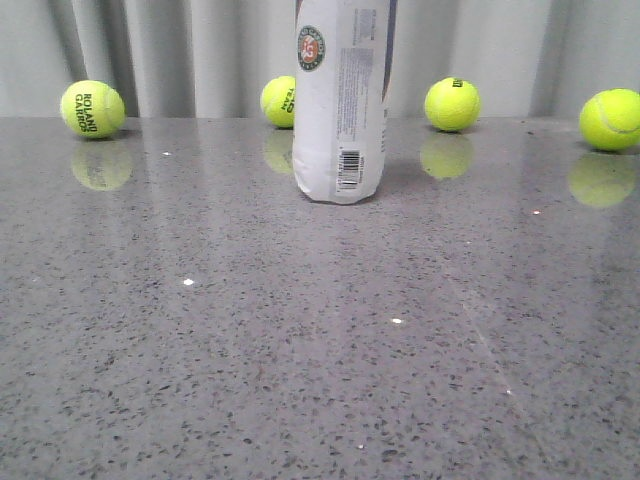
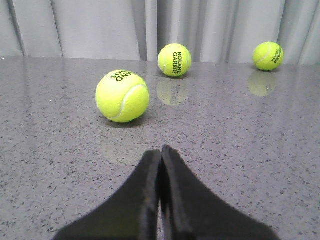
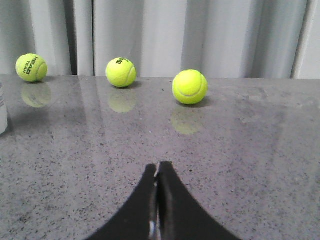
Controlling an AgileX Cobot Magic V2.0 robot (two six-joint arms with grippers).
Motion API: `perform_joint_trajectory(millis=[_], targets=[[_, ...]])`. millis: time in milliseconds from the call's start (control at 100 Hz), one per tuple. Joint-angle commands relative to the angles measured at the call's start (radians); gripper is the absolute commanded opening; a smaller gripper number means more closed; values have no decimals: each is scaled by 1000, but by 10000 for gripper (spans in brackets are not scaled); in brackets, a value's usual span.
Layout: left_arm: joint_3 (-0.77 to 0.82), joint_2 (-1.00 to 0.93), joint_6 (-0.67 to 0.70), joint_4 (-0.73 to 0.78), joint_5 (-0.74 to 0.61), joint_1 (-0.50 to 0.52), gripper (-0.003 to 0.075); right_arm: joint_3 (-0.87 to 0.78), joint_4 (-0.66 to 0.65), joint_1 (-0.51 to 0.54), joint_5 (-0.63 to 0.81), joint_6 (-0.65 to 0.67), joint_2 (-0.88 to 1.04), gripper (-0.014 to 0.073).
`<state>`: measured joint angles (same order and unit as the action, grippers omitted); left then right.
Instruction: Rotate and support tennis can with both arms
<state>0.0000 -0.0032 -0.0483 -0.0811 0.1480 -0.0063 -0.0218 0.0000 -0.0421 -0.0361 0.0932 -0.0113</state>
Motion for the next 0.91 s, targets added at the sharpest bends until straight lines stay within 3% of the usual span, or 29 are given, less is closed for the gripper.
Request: perform_joint_trajectory(millis=[0, 900], targets=[[45, -34, 10, -10, -75, 1, -20, 12, -14, 6, 43, -1, 20, -68], [45, -34, 10, -10, -75, 1, -20, 12, -14, 6, 50, -1, 51, -68]])
